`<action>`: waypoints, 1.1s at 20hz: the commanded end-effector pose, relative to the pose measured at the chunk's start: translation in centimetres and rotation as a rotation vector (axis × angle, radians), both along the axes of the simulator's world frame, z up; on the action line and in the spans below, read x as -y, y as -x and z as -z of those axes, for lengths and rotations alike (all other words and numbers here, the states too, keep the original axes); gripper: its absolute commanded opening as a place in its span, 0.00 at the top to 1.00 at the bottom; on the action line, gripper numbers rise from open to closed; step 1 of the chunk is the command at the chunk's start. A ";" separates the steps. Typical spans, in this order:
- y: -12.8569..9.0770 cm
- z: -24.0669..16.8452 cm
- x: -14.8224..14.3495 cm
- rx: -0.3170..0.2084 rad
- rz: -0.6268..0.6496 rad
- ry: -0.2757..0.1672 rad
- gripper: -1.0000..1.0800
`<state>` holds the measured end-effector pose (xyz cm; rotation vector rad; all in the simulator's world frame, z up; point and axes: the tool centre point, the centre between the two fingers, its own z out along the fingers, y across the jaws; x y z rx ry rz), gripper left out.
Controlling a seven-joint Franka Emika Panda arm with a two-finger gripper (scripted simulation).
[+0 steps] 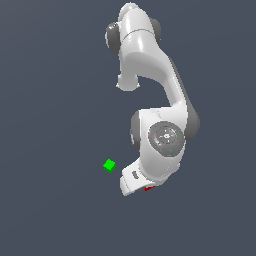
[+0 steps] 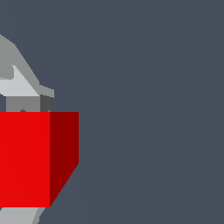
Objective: Stack the red cube on top of the green cube.
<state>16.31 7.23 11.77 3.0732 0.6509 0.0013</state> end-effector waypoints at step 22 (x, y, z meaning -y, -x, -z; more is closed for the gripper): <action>2.9 1.5 4.3 0.000 0.000 0.000 1.00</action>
